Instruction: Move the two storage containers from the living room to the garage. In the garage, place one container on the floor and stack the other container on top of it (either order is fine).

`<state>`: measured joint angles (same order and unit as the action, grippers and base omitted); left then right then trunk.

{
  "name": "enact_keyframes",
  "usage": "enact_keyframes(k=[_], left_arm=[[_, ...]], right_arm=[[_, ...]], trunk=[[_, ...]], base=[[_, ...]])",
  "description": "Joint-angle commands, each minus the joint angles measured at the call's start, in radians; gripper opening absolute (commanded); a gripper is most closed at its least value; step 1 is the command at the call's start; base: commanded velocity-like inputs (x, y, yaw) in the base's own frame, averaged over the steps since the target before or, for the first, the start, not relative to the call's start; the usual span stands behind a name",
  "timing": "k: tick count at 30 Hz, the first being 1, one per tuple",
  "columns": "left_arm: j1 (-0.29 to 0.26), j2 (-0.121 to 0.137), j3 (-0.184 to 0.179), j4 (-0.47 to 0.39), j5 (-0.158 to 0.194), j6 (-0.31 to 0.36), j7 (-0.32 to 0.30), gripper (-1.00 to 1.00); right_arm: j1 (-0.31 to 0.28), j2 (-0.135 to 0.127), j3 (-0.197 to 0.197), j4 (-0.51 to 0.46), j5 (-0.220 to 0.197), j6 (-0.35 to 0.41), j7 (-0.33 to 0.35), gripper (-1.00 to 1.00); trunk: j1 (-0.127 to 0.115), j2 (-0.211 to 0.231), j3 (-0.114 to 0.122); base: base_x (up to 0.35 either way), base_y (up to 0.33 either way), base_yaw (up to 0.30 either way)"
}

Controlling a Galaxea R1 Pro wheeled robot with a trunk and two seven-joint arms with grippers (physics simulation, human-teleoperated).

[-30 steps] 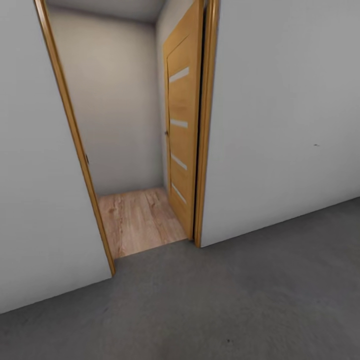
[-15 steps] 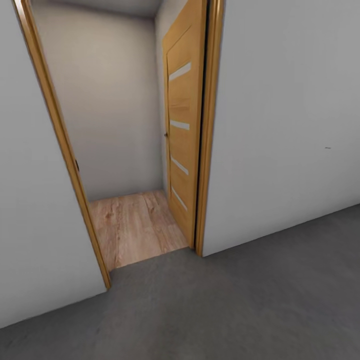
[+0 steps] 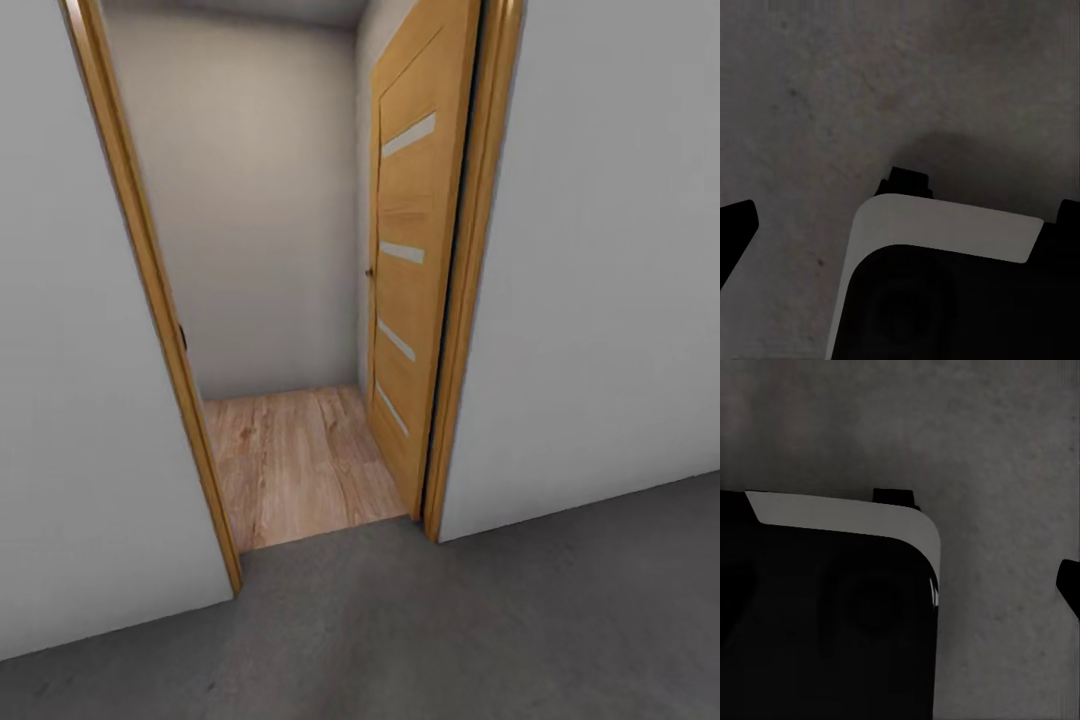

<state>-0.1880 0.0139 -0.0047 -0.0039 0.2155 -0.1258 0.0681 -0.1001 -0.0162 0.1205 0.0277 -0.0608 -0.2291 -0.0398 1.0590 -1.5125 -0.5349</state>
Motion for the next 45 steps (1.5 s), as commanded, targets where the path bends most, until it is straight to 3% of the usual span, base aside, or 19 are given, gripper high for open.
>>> enact_keyframes(k=[1, 45], left_arm=[[-0.001, 0.000, -0.001, 0.001, 0.005, -0.003, 0.001, 1.00], [-0.001, 0.000, -0.001, 0.001, 0.004, -0.003, 0.001, 1.00]], right_arm=[[-0.001, 0.000, 0.008, 0.003, -0.007, -0.006, -0.002, 1.00], [-0.001, -0.002, 0.012, 0.003, -0.009, -0.006, -0.002, 1.00]], trunk=[[0.001, 0.000, -0.001], [0.001, 0.000, -0.001]], base=[[0.322, 0.000, 0.071], [0.322, 0.000, 0.004]])
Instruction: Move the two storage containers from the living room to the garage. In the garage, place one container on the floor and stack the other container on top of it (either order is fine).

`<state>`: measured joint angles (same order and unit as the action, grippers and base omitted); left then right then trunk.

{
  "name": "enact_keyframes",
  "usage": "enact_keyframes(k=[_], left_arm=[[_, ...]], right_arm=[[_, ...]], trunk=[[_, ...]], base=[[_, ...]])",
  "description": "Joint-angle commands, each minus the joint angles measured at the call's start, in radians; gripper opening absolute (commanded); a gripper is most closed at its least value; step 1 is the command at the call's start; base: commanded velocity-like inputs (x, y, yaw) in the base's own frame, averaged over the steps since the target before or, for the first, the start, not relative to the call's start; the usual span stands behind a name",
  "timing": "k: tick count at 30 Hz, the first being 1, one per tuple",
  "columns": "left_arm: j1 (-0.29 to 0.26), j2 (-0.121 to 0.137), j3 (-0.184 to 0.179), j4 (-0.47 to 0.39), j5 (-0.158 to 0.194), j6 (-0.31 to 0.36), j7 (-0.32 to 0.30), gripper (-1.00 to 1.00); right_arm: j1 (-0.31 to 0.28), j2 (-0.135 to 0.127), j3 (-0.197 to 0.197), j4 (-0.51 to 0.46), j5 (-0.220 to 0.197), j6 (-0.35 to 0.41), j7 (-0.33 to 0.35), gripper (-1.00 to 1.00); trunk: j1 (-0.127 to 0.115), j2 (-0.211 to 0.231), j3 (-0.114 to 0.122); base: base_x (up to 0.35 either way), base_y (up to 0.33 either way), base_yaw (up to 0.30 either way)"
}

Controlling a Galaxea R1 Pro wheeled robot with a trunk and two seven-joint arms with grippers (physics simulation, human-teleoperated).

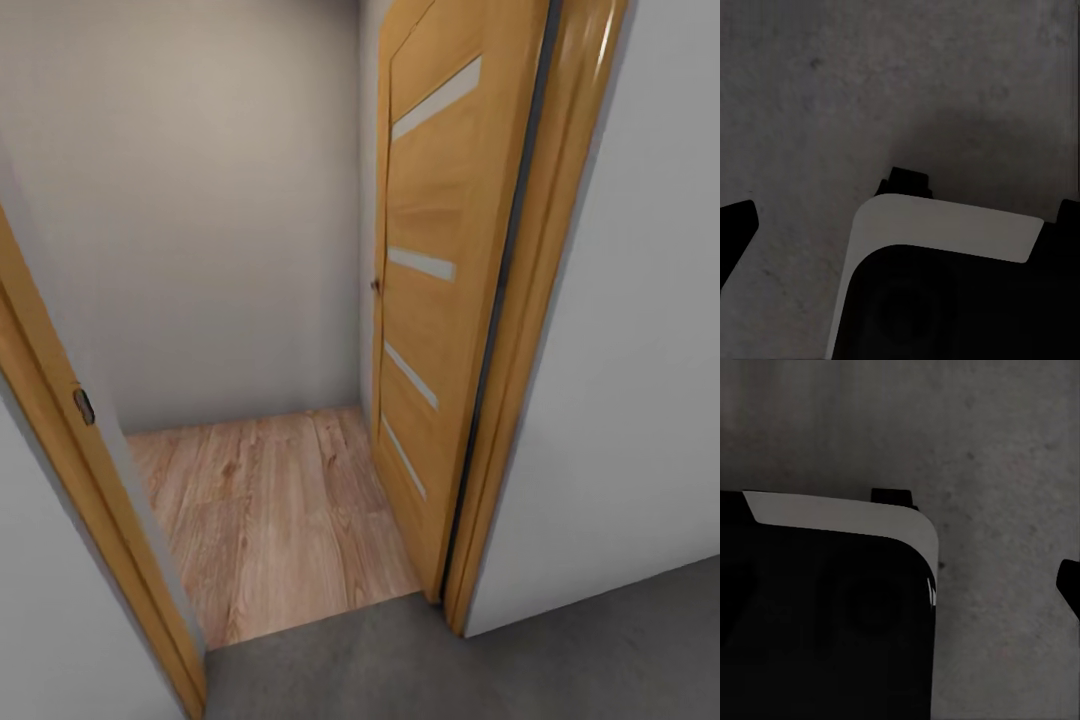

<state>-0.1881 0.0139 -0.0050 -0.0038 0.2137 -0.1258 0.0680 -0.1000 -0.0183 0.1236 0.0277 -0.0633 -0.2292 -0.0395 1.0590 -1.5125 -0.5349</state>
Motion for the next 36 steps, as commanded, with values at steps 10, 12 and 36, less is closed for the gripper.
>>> enact_keyframes(k=[10, 12, 36], left_arm=[[-0.001, 0.000, -0.001, 0.001, 0.006, -0.003, 0.001, 1.00], [-0.001, 0.000, -0.001, 0.001, 0.006, -0.003, 0.001, 1.00], [-0.001, 0.000, 0.000, 0.001, 0.007, -0.007, 0.001, 1.00]], right_arm=[[-0.001, 0.000, 0.010, 0.003, -0.006, -0.005, -0.002, 1.00], [-0.001, 0.000, 0.010, 0.003, -0.006, -0.005, -0.002, 1.00], [-0.001, 0.000, 0.016, 0.003, 0.002, -0.005, -0.002, 1.00]], trunk=[[0.001, 0.000, -0.001], [0.001, 0.000, -0.001], [0.001, 0.000, -0.001]], base=[[0.323, 0.000, 0.000], [0.323, 0.000, 0.000], [0.322, 0.000, 0.015]])
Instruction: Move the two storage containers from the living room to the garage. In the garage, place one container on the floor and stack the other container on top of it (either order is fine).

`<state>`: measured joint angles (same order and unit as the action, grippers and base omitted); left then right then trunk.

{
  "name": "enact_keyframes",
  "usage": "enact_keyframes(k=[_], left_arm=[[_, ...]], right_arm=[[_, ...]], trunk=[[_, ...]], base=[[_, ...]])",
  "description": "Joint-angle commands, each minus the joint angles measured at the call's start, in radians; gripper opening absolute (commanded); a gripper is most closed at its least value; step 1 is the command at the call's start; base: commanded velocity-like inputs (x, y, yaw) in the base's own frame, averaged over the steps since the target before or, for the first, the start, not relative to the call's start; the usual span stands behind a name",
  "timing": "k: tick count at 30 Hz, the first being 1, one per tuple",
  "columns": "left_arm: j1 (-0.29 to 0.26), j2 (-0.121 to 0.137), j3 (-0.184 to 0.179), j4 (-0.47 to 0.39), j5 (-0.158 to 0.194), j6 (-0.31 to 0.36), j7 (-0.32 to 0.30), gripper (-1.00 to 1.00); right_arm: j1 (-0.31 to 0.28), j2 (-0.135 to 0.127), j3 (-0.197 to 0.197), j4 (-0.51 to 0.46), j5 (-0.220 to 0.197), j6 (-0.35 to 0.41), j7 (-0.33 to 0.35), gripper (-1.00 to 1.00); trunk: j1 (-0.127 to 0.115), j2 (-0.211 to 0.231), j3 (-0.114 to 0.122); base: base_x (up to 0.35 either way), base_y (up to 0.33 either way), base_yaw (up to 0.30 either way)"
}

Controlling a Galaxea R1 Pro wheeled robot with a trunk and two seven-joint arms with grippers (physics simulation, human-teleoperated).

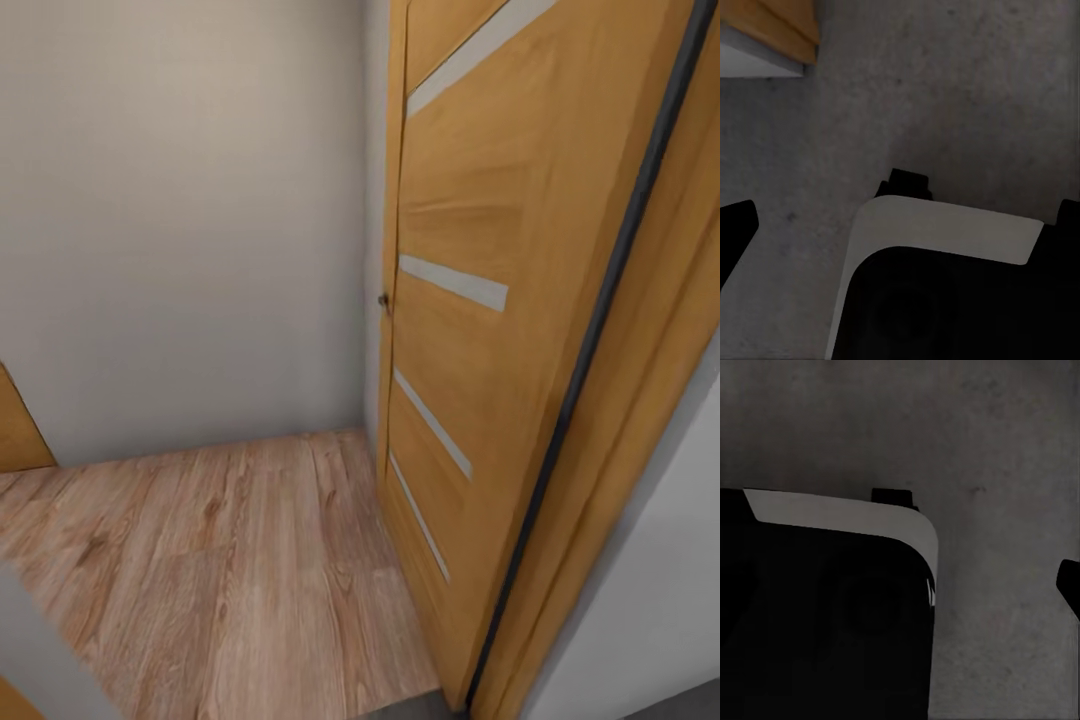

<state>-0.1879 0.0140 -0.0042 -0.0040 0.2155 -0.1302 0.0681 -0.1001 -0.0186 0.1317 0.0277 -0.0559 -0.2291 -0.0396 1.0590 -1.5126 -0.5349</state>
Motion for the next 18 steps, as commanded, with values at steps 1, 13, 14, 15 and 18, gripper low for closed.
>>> enact_keyframes(k=[1, 13, 14, 15, 18], left_arm=[[-0.001, 0.000, -0.001, 0.001, 0.005, -0.003, 0.001, 1.00], [-0.001, 0.000, -0.001, 0.001, 0.005, -0.004, 0.001, 1.00], [-0.001, 0.000, -0.001, 0.001, 0.005, -0.005, 0.001, 1.00], [-0.001, 0.000, -0.001, 0.001, 0.005, -0.005, 0.001, 1.00], [-0.001, 0.000, -0.001, 0.001, 0.005, -0.005, 0.001, 1.00]], right_arm=[[-0.001, 0.000, 0.008, 0.003, -0.006, -0.006, -0.002, 1.00], [-0.001, -0.001, 0.008, 0.003, -0.007, -0.006, -0.002, 1.00], [-0.001, -0.001, 0.008, 0.003, -0.007, -0.006, -0.002, 1.00], [-0.001, -0.001, 0.008, 0.003, -0.007, -0.006, -0.002, 1.00], [-0.001, -0.001, 0.008, 0.003, -0.007, -0.006, -0.002, 1.00]], trunk=[[0.001, 0.000, -0.001], [0.001, 0.000, -0.001], [0.001, 0.000, -0.001], [0.001, 0.000, -0.001], [0.001, 0.000, -0.001]], base=[[0.322, 0.000, 0.198], [0.307, 0.000, 0.257], [0.252, 0.000, 0.272], [0.175, 0.000, 0.272], [0.095, 0.000, 0.272]])
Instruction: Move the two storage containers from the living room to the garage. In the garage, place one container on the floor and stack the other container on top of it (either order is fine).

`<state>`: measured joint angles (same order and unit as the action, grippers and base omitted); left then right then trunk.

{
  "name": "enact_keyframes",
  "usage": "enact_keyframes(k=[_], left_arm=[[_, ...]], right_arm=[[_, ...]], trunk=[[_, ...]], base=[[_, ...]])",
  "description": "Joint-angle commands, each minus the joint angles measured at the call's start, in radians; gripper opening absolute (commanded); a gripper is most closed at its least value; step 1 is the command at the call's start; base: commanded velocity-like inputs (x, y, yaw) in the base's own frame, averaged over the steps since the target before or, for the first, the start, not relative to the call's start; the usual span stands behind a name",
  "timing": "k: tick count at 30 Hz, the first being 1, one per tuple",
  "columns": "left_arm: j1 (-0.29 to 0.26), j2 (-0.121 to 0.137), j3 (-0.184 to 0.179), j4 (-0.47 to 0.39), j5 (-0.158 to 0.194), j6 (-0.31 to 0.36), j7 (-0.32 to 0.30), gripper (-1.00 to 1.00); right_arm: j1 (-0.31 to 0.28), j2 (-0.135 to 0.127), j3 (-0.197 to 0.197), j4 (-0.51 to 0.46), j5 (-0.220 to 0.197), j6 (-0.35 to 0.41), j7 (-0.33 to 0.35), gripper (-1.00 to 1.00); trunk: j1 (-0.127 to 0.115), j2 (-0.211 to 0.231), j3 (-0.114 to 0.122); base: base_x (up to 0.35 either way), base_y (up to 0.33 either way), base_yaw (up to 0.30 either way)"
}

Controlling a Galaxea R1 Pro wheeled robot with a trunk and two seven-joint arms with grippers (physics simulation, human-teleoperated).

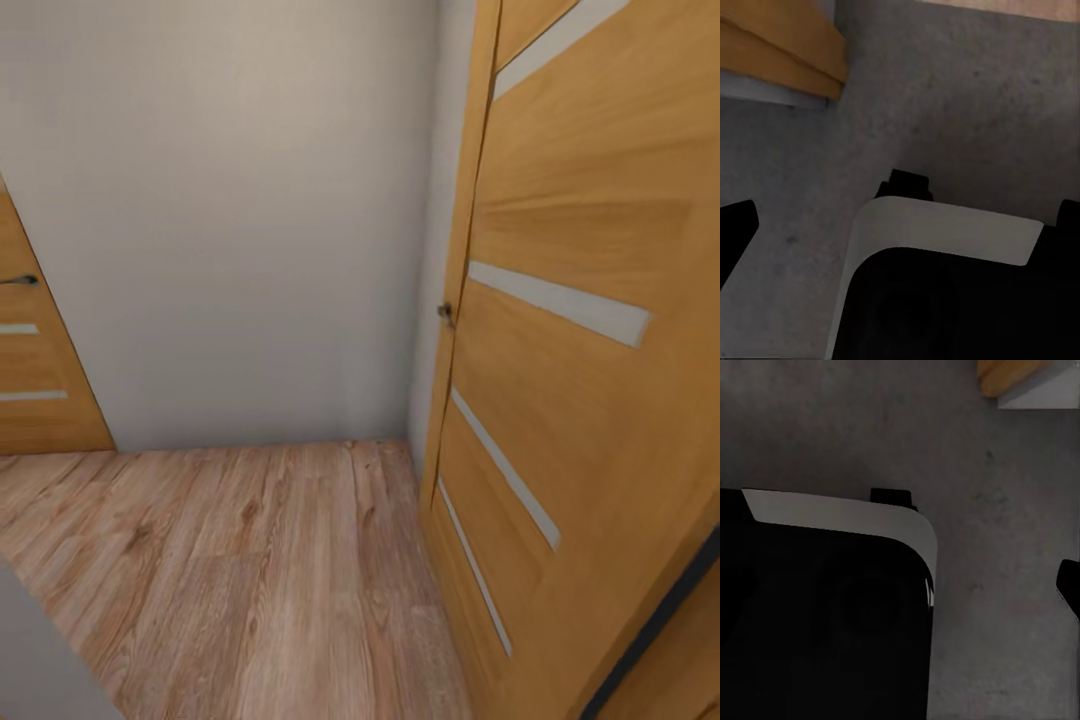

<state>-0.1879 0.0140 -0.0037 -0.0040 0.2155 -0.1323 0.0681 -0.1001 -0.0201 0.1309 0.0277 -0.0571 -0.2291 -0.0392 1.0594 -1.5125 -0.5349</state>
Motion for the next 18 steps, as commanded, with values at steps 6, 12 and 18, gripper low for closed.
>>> enact_keyframes(k=[6, 12, 18], left_arm=[[-0.001, 0.000, -0.001, 0.001, 0.005, -0.004, 0.001, 1.00], [-0.001, 0.000, -0.001, 0.001, 0.004, -0.004, 0.001, 1.00], [-0.001, 0.000, -0.001, 0.001, 0.004, -0.004, 0.001, 1.00]], right_arm=[[-0.001, 0.000, 0.006, 0.003, -0.012, -0.006, -0.002, 1.00], [-0.001, -0.001, 0.003, 0.003, -0.014, -0.006, 0.002, 1.00], [-0.001, -0.002, 0.006, 0.003, -0.009, -0.006, 0.003, 1.00]], trunk=[[0.000, -0.001, -0.001], [0.000, -0.001, -0.001], [0.000, -0.001, -0.001]], base=[[0.019, 0.000, 0.250], [0.001, 0.000, 0.054], [0.000, 0.000, 0.008]])
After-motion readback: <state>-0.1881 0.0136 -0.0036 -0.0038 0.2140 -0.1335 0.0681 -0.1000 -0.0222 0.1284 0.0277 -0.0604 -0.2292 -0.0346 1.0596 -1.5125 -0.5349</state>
